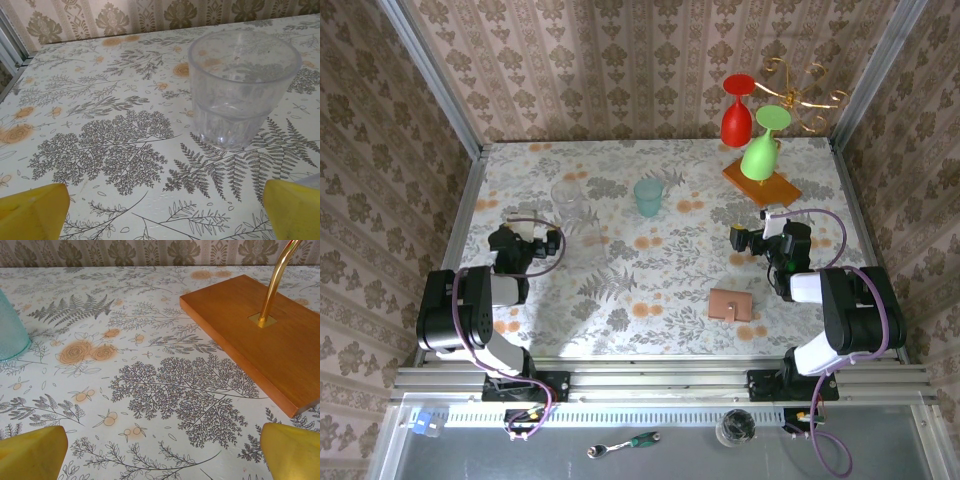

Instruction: Take the credit cards out of the card holder

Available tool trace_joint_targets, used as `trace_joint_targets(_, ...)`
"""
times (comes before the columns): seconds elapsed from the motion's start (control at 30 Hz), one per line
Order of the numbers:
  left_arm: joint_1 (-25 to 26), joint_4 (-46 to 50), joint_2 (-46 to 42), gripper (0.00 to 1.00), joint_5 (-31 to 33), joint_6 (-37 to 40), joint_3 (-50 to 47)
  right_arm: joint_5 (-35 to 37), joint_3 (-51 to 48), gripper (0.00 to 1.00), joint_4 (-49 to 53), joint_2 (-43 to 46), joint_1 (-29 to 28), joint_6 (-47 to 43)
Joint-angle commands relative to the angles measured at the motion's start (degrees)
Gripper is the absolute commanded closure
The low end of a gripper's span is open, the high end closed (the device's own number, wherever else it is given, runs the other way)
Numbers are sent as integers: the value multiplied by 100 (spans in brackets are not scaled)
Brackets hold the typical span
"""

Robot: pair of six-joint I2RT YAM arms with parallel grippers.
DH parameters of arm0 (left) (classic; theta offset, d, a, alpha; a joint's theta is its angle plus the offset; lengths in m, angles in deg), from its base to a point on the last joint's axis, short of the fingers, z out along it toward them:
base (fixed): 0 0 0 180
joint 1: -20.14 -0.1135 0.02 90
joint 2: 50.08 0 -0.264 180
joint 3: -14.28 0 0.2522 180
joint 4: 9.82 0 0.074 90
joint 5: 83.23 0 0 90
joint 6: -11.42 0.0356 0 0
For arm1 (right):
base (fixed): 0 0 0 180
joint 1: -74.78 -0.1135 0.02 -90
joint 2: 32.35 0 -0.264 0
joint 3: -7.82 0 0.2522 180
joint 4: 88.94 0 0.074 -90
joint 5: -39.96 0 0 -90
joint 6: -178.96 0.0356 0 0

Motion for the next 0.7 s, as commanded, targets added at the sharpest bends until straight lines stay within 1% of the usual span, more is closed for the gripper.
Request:
trace_joint_targets(0.0, 95, 32, -166, 0, 398, -108, -10, -3, -8, 0, 10, 129, -29, -93)
trace_joint_targets(0.1, 191, 268, -457, 0, 525, -18, -33, 245, -4, 0, 77, 218, -126, -131)
trace_joint_targets(0.23, 403, 925, -890, 0, 903, 117, 124, 406, -79, 0, 53, 354, -176, -123)
trace_joint_targets(0.37, 575, 1745, -1235, 0, 1062, 188, 399, 301, 271, 0, 1099, 741, -216, -224)
trace_joint_targets(0.47, 711, 2247, -1411, 0, 1182, 146, 593, 364, 449, 0, 1580, 1079, -325, -318)
trace_joint_targets(0.57, 805, 2901, -1556, 0, 1345, -229, 841, 504, 679, 0, 2185, 1265, -521, -376)
trace_joint_targets(0.67, 915, 3965, -1604, 0, 1548, -544, 1315, 687, 920, 0, 2744, 1387, -746, -293)
